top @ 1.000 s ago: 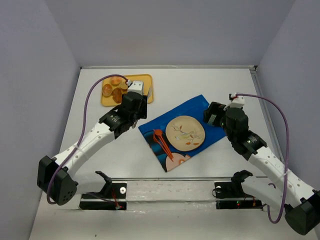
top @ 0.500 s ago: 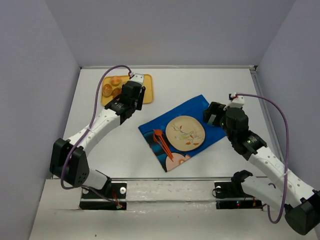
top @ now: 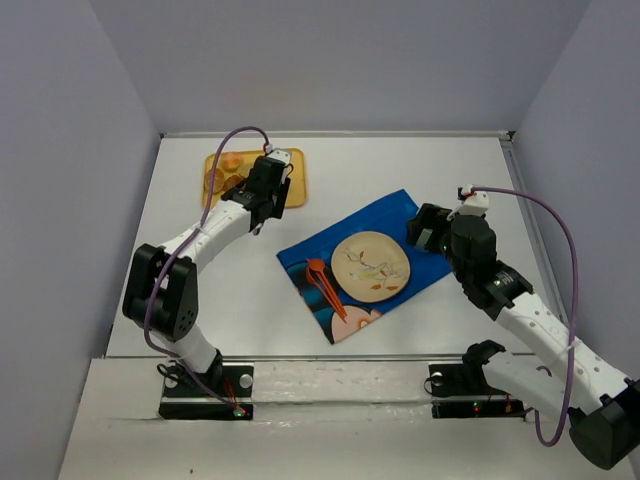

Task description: Place the bread

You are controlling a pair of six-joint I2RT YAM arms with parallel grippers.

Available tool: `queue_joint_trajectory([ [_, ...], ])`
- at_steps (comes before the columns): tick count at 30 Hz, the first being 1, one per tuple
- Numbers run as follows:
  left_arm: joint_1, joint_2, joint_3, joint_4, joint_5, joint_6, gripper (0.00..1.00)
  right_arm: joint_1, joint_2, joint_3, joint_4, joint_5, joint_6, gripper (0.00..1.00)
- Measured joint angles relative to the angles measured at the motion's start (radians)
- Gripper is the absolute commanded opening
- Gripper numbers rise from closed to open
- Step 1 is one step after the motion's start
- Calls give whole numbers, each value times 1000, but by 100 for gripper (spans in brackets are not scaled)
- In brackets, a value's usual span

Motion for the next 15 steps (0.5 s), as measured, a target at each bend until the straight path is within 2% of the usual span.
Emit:
queue_joint_trajectory([
  [9,0,66,5,-7,10,2,62,0,10,0,0,6,-3,100],
  [11,2,66,5,-11,11,-1,59,0,10,0,0,8,-3,100],
  [14,2,66,5,-10,14,-6,45,0,10,0,0,8,-3,100],
  [15,4,66,5,-11,16,-9,37,0,10,0,0,9,-3,100],
])
